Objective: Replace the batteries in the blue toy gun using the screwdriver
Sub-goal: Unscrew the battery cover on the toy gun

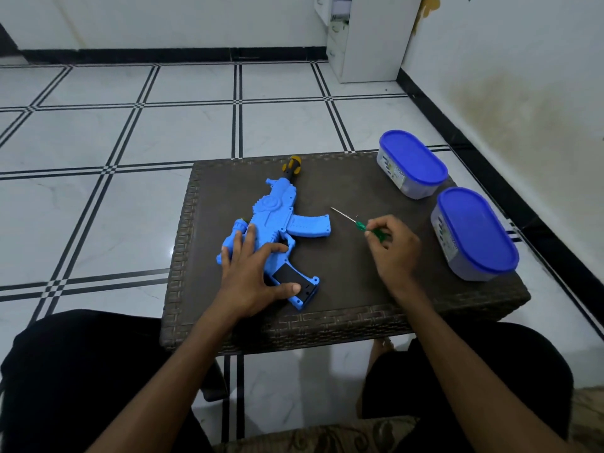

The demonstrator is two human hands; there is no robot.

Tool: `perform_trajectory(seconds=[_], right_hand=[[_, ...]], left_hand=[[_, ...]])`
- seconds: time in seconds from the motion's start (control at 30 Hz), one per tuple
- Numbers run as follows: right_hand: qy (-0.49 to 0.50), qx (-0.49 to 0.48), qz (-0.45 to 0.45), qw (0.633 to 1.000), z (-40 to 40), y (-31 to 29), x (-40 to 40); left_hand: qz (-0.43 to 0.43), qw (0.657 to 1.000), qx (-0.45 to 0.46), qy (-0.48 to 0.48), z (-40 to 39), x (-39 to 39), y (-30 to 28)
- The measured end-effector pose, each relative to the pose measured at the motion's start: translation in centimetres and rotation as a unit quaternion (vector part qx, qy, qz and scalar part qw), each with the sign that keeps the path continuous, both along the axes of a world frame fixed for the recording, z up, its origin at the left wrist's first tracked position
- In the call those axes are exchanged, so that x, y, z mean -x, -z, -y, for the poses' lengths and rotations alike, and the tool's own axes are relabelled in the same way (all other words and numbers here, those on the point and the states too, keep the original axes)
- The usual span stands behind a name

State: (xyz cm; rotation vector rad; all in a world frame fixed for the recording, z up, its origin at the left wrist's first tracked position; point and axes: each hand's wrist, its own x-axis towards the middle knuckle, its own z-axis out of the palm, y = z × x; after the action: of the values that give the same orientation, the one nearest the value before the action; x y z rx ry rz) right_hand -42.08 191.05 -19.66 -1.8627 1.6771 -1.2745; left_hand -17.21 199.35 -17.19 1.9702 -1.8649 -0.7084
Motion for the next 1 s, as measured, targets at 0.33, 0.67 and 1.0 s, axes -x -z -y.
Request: perform_trajectory(seconds=[0.33,0.67,1.0], right_hand=[[-0.037,-0.073,-0.112,0.99,-0.4,-0.1,-0.7],[-0.201,-0.19,-0.038,0.96,-5.5,-3.6,-4.2],[-0.423,-0.115,-0.228,0.869,-3.4,-3.9,-4.3]], left_hand=[[0.014,0.999,0.024,-0.039,-0.5,0.9,0.2],[0.094,0.995,-0.014,0.031,-0.3,-1.2,-1.0],[0.156,0.986,0.048,0.025,-1.1,-1.0,0.0]])
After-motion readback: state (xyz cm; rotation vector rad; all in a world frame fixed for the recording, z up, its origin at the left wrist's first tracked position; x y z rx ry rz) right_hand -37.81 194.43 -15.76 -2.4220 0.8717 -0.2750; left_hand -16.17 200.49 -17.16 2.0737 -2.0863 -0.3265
